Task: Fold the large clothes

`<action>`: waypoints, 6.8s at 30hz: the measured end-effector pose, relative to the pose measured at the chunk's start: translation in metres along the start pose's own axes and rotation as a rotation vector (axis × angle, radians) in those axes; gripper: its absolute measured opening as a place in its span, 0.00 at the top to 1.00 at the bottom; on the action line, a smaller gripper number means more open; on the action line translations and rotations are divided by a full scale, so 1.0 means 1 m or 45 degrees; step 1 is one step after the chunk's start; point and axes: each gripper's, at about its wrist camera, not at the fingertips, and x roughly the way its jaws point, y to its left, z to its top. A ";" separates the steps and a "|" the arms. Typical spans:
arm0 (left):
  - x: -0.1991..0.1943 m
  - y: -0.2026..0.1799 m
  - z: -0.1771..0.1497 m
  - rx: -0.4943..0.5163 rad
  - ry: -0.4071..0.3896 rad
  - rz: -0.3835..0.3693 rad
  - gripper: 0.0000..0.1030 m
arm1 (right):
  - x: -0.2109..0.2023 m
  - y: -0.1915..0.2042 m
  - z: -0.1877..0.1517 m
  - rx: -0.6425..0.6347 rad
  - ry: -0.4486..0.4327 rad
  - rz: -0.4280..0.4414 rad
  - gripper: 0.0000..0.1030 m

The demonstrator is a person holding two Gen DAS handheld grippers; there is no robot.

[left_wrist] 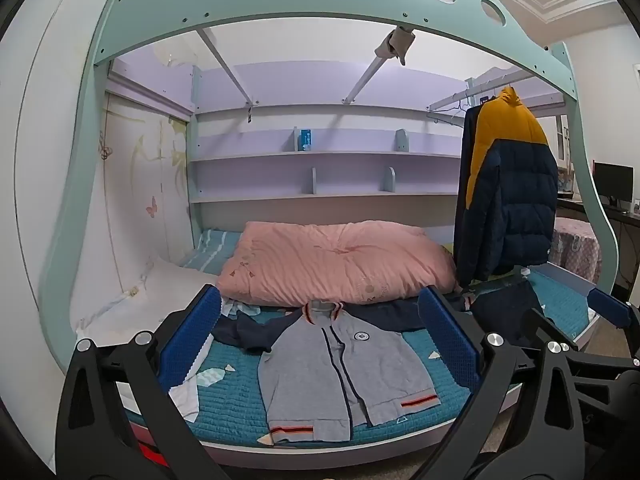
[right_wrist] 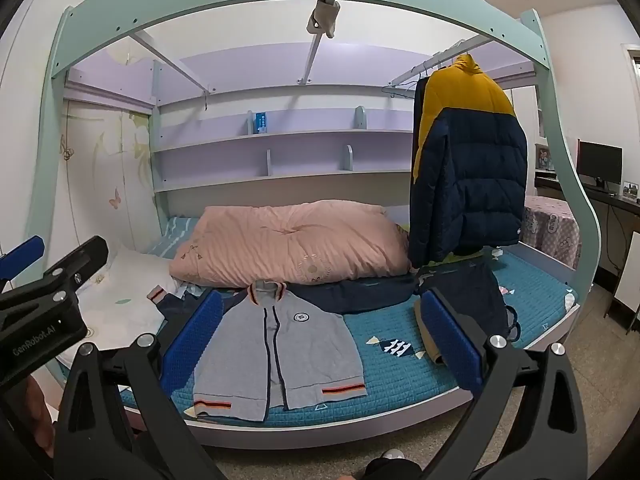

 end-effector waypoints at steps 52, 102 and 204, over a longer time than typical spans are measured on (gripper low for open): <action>0.105 -0.013 -0.019 0.025 0.111 0.028 0.04 | 0.093 -0.020 -0.025 0.099 0.109 0.036 0.07; 0.356 0.183 -0.113 -0.157 0.613 0.198 0.04 | 0.354 0.118 -0.061 -0.154 0.428 0.283 0.07; 0.737 0.032 -0.263 -0.418 1.005 -0.125 0.12 | 0.688 -0.288 -0.148 0.591 0.728 -0.416 0.61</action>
